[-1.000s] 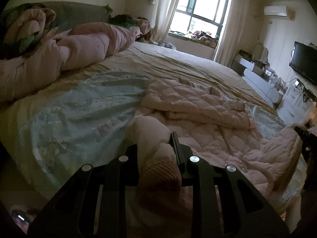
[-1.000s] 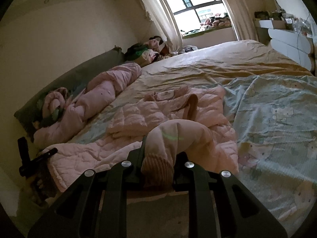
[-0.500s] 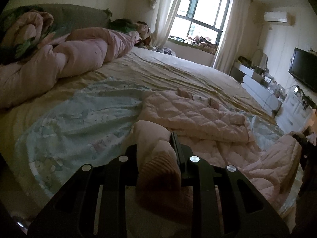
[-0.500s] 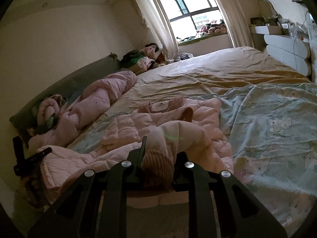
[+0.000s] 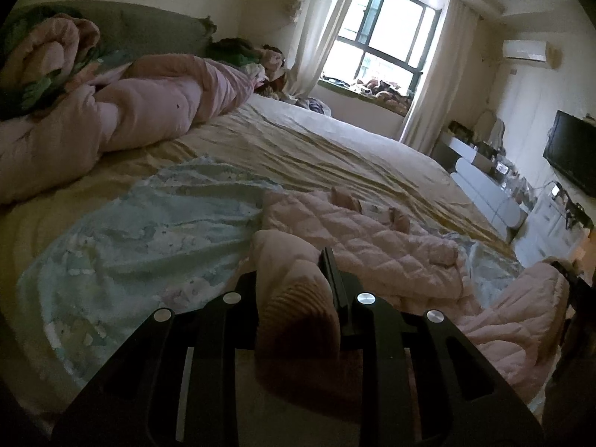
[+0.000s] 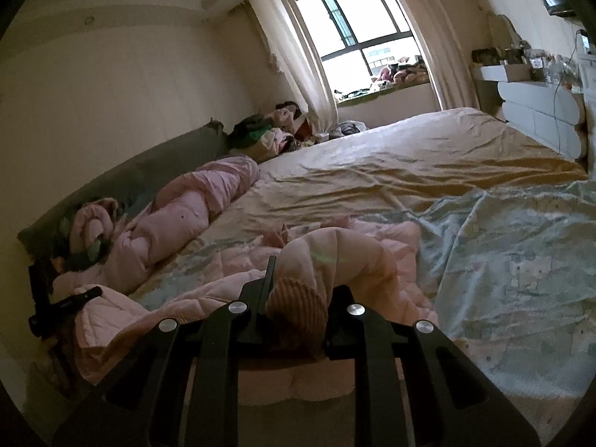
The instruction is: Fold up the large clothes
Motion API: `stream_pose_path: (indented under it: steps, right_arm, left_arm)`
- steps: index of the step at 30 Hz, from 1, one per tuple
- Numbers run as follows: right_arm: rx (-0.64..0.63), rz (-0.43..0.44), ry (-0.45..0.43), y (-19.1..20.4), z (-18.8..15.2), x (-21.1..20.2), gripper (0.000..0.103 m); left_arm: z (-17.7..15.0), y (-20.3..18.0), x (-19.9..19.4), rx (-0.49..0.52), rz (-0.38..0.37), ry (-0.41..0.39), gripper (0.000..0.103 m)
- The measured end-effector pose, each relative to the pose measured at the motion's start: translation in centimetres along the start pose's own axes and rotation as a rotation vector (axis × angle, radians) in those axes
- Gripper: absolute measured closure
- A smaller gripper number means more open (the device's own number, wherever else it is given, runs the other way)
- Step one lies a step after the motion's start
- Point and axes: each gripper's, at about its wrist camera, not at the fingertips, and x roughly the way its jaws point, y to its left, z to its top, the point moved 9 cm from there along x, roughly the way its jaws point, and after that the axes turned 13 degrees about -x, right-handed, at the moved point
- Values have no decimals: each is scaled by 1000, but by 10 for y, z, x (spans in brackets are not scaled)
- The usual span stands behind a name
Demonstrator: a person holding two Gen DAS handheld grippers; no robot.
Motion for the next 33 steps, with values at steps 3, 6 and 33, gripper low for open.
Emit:
stream_pose_path:
  steps: [3,6,33]
  right_arm:
    - [12,-11,-19,-3,9,3,86]
    - [30,-28,-36,-8,15,6,86]
    - [23,-187,-102,-57,89,64,86]
  left_arm:
    - [9,-5,3,5,-7,-8,86]
    - [16,-10,7,14,-12,-17,86]
    - [102,-42,71,89,29,-80,86]
